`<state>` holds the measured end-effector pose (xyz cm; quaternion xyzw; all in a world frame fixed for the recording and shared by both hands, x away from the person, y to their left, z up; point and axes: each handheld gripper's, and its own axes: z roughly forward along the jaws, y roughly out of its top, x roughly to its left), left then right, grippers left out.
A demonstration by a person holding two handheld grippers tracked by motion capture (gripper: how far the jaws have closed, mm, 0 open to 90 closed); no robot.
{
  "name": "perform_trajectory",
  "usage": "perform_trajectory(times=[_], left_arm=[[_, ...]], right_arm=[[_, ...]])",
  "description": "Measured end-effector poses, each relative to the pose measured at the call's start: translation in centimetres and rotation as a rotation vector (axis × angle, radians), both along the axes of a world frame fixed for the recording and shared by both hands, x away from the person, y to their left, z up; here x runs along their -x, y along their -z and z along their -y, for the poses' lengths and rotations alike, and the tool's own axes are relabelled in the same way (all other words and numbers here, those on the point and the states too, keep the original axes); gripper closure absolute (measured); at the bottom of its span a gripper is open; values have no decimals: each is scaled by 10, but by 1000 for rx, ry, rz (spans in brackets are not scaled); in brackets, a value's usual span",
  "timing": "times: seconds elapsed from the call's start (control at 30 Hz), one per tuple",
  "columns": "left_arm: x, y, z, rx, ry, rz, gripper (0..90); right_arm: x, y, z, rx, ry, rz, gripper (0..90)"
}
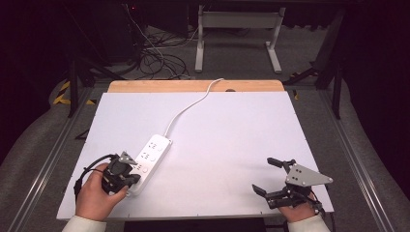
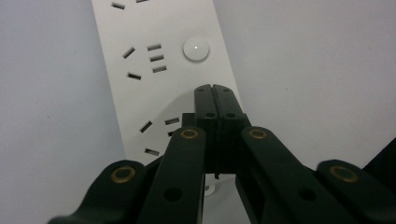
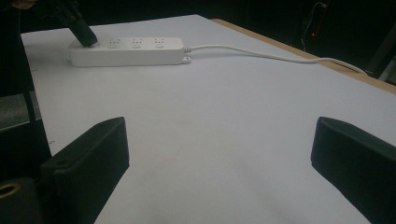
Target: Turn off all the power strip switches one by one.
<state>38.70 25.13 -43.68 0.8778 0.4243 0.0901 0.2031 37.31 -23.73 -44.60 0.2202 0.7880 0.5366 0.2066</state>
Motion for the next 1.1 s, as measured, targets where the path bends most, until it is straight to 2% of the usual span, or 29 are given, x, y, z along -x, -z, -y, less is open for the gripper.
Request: perform_trajectory(times=[0.27,0.63,0.67,0.7,0.77,0.8,0.93,1.1], left_arm=[[4,1,3,-18,-8,25,900],[4,3,-1,8,-20,25,900],[5,3,-1,9,-21,39,900],[9,1,-1,2,-42,96,900],[10,-2,0,7,-36,106,900],[13,-11,0,60,-21,127,900],[15,-19,4,75,-14,149,900],[14,-18,4,78,-9,148,900]], right_arm=[[0,0,0,2,-1,1,47],[0,0,0,-2,-4,1,47],[1,0,0,0,-2,1,47],[1,0,0,-5,-3,1,47],[0,0,1,-6,-3,3,47],[0,0,0,-5,-4,2,47],[-1,0,0,1,-2,2,46],[0,0,0,0,-3,2,47]])
